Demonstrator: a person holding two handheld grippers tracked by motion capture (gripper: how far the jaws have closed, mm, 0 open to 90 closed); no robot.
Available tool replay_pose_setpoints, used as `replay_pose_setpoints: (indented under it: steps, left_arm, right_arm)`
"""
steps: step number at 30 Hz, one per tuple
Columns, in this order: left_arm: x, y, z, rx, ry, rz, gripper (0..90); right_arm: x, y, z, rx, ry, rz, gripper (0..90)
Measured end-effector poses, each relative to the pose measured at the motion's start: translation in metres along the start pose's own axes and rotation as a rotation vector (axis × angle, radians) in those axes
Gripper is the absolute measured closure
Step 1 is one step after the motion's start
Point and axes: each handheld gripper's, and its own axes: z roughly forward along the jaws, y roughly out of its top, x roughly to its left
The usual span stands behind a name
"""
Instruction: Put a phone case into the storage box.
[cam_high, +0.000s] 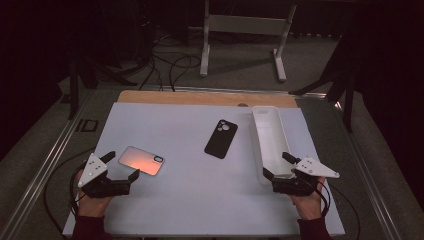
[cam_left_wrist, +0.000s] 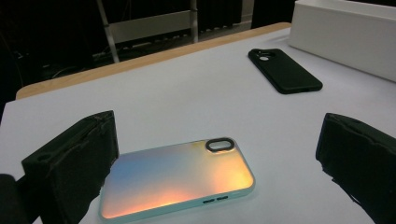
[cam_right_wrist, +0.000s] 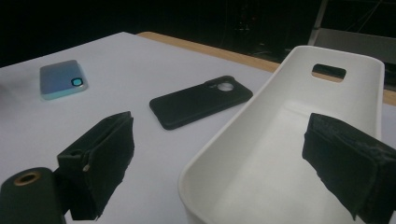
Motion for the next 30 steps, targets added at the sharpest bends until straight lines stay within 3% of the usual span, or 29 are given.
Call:
replay_pose_setpoints:
  steps: [12,16,21,26,30]
  left_arm:
    - [-0.001,0.002,-0.001,-0.003,0.014,0.001,0.0]
    - [-0.002,0.005,0.000,0.016,0.010,-0.002,0.8]
    - [0.002,0.013,0.006,0.045,0.022,-0.033,4.9]
    - [0.009,0.018,0.011,0.045,0.093,-0.038,26.6]
    - [0.021,0.023,0.018,0.050,0.111,-0.057,48.9]
  right_arm:
    - [0.001,-0.001,0.001,0.002,-0.007,-0.003,8.6]
    - [0.001,-0.001,0.001,0.000,-0.009,-0.003,8.6]
    - [-0.001,-0.001,-0.002,-0.002,-0.019,0.001,8.6]
    - [-0.001,-0.001,-0.003,-0.003,-0.023,0.001,8.7]
    - [-0.001,-0.001,-0.002,0.001,-0.021,-0.003,8.6]
